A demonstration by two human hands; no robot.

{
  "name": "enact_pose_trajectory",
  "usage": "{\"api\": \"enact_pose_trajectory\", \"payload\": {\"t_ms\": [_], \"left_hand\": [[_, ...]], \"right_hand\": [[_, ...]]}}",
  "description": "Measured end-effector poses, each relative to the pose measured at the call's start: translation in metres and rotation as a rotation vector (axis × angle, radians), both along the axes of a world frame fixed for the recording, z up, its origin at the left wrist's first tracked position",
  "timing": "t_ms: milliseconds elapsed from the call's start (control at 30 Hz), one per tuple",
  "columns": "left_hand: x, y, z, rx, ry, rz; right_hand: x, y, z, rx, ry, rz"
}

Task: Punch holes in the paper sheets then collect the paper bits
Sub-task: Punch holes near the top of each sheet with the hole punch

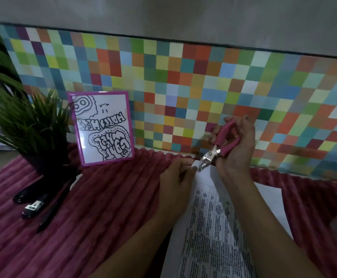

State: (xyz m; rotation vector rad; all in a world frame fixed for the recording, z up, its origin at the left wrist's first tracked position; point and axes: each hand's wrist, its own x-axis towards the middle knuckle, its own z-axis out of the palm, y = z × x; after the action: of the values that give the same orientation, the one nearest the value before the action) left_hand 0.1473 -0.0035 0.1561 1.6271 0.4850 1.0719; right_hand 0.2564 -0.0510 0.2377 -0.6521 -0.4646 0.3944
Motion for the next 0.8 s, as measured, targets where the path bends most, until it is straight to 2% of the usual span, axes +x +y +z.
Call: {"api": "enact_pose_trajectory", "payload": {"t_ms": [300,800], "left_hand": [[-0.0007,-0.0037,0.0036,0.014,-0.012,-0.017],[-0.004,-0.0073,0.0066,-0.015,0.02,-0.062]], "right_hand": [[0.0004,0.002,-0.0007,0.029,-0.017,-0.034],[-0.0045,0.0038,-0.0001,-0.005,-0.042,-0.245]]}}
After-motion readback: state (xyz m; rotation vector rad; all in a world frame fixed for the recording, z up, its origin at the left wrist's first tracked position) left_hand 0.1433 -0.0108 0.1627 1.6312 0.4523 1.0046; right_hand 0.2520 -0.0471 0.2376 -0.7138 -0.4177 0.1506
